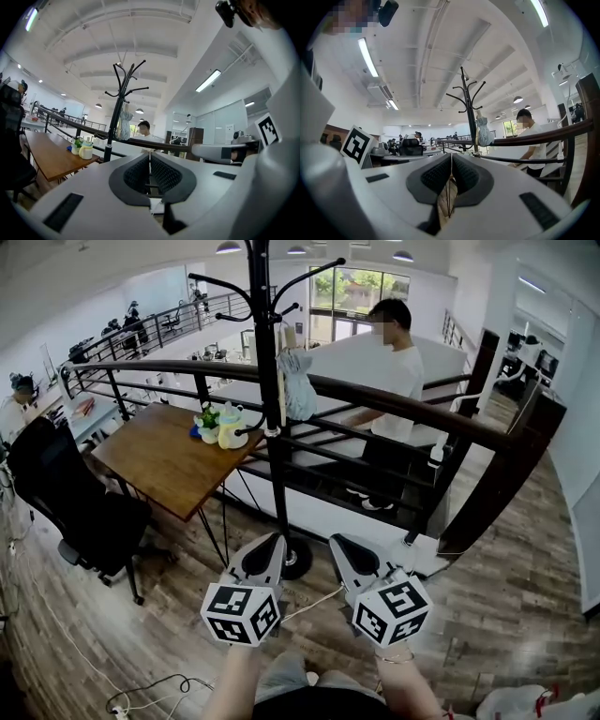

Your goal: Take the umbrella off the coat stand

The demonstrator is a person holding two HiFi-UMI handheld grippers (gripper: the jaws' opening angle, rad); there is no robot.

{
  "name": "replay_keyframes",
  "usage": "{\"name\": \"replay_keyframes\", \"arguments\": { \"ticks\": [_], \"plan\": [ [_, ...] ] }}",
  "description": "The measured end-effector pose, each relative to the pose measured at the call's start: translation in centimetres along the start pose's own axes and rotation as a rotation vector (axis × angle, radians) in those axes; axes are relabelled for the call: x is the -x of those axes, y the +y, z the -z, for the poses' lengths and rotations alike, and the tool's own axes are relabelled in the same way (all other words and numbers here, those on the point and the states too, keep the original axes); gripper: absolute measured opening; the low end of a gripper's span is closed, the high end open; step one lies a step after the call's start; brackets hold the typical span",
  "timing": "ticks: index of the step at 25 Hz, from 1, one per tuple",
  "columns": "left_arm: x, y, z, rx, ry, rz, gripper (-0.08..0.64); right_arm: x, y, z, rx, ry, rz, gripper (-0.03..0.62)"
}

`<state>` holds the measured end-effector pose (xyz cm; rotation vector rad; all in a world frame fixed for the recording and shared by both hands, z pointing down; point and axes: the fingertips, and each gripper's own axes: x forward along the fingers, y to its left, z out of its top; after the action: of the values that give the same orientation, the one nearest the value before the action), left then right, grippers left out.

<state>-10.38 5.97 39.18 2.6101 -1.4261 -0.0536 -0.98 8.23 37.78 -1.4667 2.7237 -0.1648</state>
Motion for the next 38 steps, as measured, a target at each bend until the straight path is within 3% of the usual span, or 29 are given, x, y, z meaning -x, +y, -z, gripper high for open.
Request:
{"name": "replay_keyframes", "arguments": {
  "ticks": [12, 21, 25, 30, 38],
  "plan": [
    [-6.9, 0.7, -0.3, -0.029, -0.008, 0.043, 0.019, -4.0, -5.3, -0.5, -0.069, -0.062, -0.010, 0.029],
    [-15.3, 5.4, -4.1, -0.029, -0.070, 0.060, 0.019, -12.4, -11.3, -2.1, 0.005, -0.035, 0.008, 0.029],
    [-18.5, 7.1, -6.3, -0.071, -0.097, 0.089, 0.020, -16.2, -13.3, -3.6, 0.017, -0.048, 0.005, 0.029],
    [-21.4, 8.8, -8.3, -0.138, -0.114, 0.131, 0.019, -20.1, -14.3, -4.6, 0.039, -0.058, -0.028, 0.030],
    [-23.9, 10.8, -9.1, -0.135, -0.094, 0.125, 0.020, -23.7, -15.5, -5.2, 0.041, -0.059, -0.043, 0.031]
  ]
}}
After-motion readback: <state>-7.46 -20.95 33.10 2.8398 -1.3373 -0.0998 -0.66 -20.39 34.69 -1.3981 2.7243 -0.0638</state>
